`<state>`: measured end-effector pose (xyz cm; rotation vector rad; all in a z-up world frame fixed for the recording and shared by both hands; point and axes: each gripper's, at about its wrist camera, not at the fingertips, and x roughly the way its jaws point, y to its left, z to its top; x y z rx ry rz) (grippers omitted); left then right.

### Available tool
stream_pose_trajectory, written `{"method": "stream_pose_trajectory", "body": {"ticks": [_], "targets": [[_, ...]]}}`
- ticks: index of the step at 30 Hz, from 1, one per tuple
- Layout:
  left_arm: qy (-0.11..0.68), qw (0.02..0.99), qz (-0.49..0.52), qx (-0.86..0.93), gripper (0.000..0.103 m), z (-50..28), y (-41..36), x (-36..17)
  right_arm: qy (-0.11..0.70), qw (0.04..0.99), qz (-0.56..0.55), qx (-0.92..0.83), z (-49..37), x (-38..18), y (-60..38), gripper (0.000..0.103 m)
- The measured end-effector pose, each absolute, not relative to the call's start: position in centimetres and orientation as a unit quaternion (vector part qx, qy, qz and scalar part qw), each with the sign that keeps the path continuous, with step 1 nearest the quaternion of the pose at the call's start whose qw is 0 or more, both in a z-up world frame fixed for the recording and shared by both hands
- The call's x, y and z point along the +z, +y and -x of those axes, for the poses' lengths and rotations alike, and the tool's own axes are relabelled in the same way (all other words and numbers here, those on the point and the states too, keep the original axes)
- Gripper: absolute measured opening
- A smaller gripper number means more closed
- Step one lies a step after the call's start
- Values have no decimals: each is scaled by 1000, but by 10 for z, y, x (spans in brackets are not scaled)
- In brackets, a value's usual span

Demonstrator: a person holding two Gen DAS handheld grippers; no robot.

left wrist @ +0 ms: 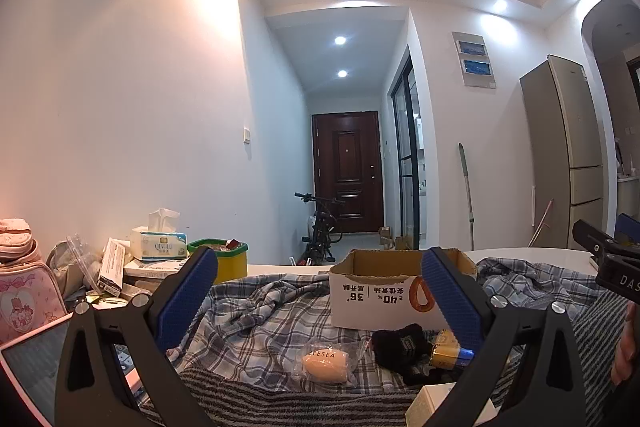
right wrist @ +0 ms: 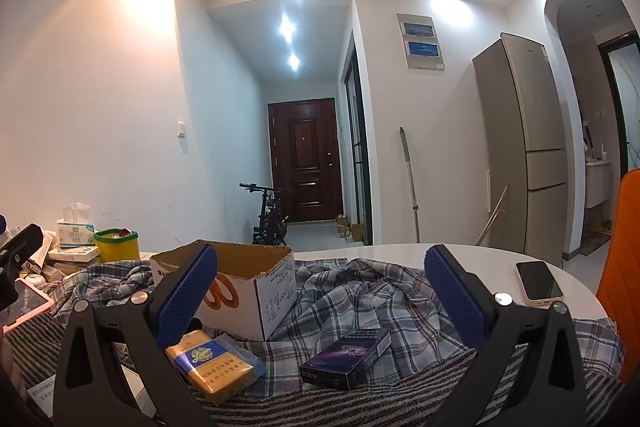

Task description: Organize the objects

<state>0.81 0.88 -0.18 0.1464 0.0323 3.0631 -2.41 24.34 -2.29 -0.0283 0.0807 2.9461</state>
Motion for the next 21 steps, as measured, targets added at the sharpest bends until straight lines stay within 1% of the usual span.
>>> {"method": "stream_pose_trajectory", "body": {"ticks": [1,2,6,11,21], "targets": [[-32,36,-57,997,103,-11,7,-2,27,97,9,995,24,-23,243,103],[-29,36,-61,997,103,-11,8,-1,22,97,7,995,24,-23,244,103],[19,37,-18,999,103,-4,7,0,11,97,8,995,25,-23,242,103],[37,36,-12,999,103,-3,7,1,4,98,12,995,26,-23,239,103],[17,32,-20,999,103,-4,9,0,2,99,21,995,29,-23,237,103]]}}
